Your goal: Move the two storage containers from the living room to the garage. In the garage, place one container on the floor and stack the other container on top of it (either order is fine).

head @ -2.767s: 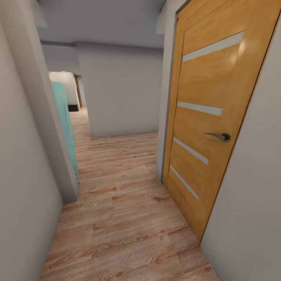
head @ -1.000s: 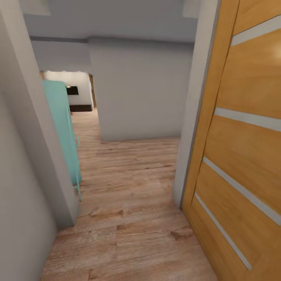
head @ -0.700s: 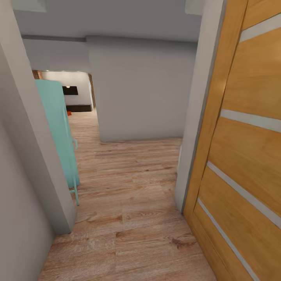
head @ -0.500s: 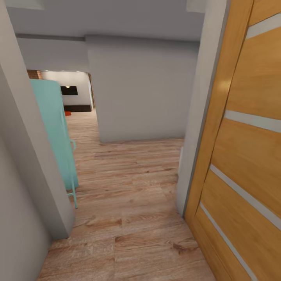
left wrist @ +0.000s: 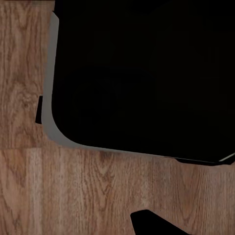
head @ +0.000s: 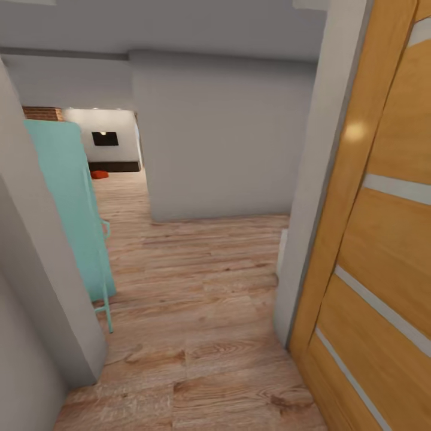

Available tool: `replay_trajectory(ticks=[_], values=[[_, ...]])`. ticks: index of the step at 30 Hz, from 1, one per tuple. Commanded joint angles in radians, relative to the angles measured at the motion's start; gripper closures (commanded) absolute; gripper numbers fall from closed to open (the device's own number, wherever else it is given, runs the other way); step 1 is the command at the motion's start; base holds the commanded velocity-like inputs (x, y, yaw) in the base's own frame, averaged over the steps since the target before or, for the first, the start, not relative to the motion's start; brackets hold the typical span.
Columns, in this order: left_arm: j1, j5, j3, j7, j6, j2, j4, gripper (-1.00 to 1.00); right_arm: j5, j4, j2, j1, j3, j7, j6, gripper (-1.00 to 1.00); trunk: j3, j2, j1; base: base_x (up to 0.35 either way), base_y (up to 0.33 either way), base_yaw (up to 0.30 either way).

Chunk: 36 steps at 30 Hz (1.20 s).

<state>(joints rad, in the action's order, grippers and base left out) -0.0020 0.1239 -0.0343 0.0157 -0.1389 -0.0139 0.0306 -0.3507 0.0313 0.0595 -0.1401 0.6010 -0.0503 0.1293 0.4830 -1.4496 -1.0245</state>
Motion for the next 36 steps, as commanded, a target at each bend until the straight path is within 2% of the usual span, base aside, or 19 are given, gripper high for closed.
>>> replay_trajectory(ticks=[1, 16, 36], values=[[0.0, 0.006, -0.003, 0.0, -0.002, 0.0, 0.0, -1.0, -0.008, 0.003, 0.001, -0.001, 0.008, -0.001, 0.006, -1.0, 0.001, 0.0, 0.0, 0.291, 0.0, 0.136], [0.0, 0.007, -0.003, 0.0, -0.002, 0.0, 0.0, -1.0, -0.009, 0.004, 0.0, -0.001, 0.008, -0.002, 0.006, -1.0, 0.001, 0.0, 0.0, 0.289, 0.0, 0.244], [0.0, 0.007, -0.003, 0.0, -0.002, 0.0, 0.0, -1.0, -0.009, 0.004, -0.001, -0.001, 0.008, -0.001, 0.006, -1.0, 0.001, 0.0, 0.0, 0.256, 0.0, 0.013]])
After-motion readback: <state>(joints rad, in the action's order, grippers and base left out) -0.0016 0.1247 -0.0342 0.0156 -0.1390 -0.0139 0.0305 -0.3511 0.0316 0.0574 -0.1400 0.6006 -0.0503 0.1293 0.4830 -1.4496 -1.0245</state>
